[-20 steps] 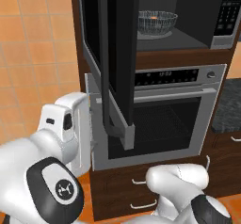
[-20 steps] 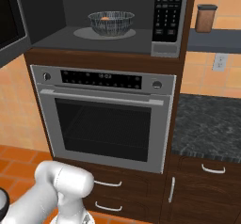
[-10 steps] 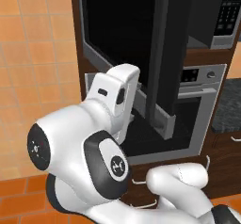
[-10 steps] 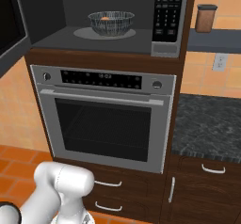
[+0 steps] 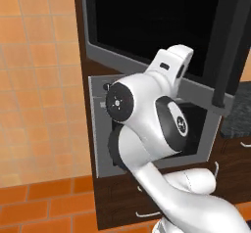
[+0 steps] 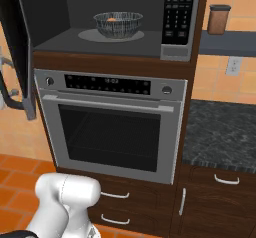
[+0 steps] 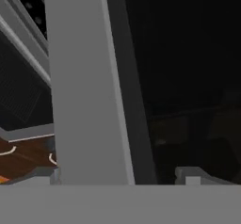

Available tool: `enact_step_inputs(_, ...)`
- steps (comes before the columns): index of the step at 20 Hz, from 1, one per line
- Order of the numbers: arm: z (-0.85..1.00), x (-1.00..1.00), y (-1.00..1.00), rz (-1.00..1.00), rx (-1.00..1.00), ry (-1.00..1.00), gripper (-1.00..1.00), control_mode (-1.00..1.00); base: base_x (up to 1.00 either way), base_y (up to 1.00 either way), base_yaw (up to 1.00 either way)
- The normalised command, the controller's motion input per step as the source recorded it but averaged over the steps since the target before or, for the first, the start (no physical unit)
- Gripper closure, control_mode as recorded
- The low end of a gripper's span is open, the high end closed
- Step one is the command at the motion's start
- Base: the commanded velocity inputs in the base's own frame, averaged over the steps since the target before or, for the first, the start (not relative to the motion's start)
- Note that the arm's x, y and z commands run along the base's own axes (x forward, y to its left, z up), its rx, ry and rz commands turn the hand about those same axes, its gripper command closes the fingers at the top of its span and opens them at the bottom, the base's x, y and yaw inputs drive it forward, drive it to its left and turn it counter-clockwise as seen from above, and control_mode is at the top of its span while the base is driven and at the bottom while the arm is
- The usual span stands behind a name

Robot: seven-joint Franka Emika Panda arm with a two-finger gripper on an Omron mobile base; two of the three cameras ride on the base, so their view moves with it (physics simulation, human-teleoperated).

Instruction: Pick the onion from the sink and place it in the bowl. Then pick the bowl and place it in the microwave. Then close the microwave door and press the start button.

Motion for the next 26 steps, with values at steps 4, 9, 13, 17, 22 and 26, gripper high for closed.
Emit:
enact_step_inputs(4,0.30,0.98,-0.99,0.00,0.05,-0.03,-1.00,-1.00,0.00,0.00,0.00)
enact_step_inputs(9,0.33,0.99,-0.66,0.00,0.01,-0.01,-1.00,-1.00,0.00,0.00,0.00)
enact_step_inputs(13,0.16,0.88,-0.35,0.00,0.00,-0.01,-1.00,-1.00,0.00,0.00,0.00)
enact_step_inputs(17,0.03,0.88,-0.33,0.04,0.00,-0.01,-1.00,-1.00,0.00,0.00,0.00)
enact_step_inputs(22,0.00,0.86,-0.36,0.09,0.00,-0.03,-1.00,-1.00,0.00,0.00,0.00)
enact_step_inputs(26,0.00,0.79,-0.33,0.11,0.00,-0.03,-1.00,-1.00,0.00,0.00,0.00)
